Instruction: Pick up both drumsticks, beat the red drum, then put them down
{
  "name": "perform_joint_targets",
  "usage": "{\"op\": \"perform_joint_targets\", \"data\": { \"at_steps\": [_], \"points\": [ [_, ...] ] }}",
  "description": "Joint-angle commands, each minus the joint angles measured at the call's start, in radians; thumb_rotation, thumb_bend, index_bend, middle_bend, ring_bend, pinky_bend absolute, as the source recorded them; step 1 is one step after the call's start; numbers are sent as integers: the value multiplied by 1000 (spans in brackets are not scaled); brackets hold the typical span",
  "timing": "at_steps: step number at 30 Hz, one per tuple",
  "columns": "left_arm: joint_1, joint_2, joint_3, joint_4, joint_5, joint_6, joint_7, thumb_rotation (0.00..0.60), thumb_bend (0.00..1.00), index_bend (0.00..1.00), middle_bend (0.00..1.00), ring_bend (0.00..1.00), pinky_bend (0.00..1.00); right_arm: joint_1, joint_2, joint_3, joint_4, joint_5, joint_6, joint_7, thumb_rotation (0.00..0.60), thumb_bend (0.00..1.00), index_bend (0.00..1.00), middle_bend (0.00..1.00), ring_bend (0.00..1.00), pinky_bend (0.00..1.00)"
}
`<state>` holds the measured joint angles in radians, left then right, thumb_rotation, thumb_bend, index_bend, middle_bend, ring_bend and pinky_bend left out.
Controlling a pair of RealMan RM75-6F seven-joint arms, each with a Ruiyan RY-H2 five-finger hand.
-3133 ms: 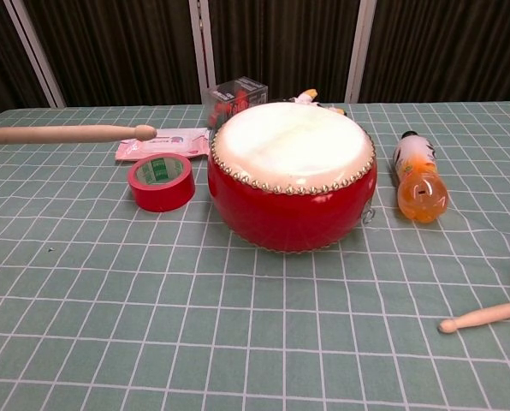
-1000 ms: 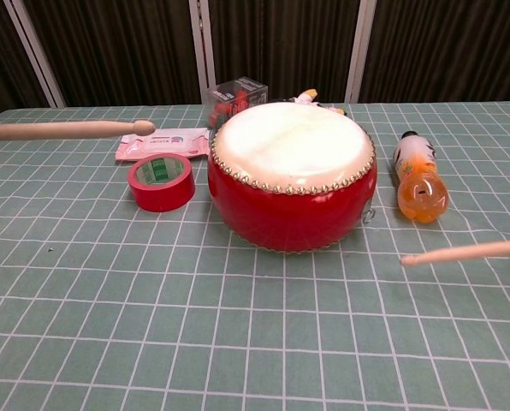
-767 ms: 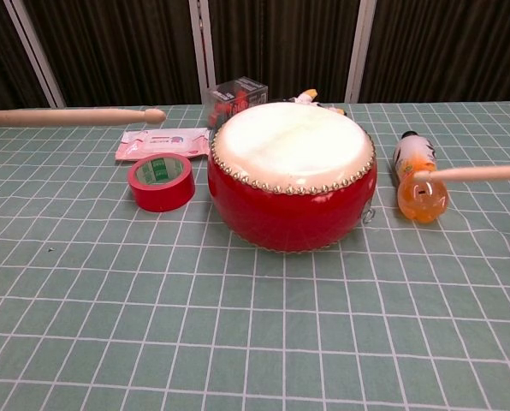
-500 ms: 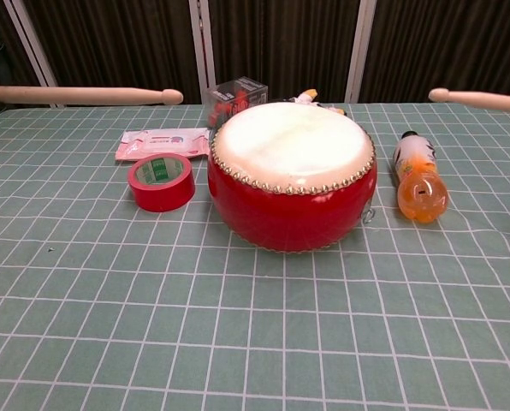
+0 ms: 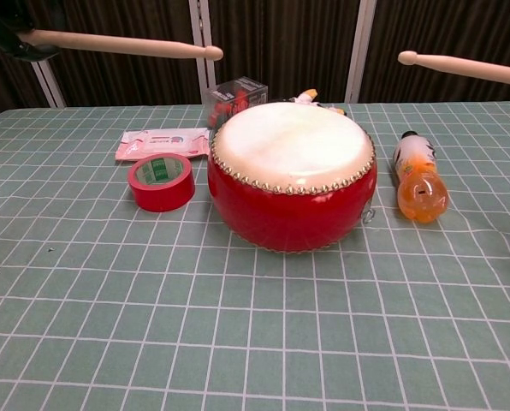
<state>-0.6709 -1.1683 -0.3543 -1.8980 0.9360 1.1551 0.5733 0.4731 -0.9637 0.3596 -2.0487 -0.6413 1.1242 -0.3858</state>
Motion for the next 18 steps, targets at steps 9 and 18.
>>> {"op": "perform_joint_targets", "data": {
  "at_steps": [9,18],
  "points": [
    [-111,-70,-71,117,-125,-46,-38,600,585,772,1000,1000,1000,129,-81,-14,62,114,-35,-67,600,562,1000,1000,1000,1000],
    [-146,-48,-80,149,-136,-88,-95,600,586,772,1000,1000,1000,197,-120,52,109,150,-70,27,600,562,1000,1000,1000,1000]
  ]
}}
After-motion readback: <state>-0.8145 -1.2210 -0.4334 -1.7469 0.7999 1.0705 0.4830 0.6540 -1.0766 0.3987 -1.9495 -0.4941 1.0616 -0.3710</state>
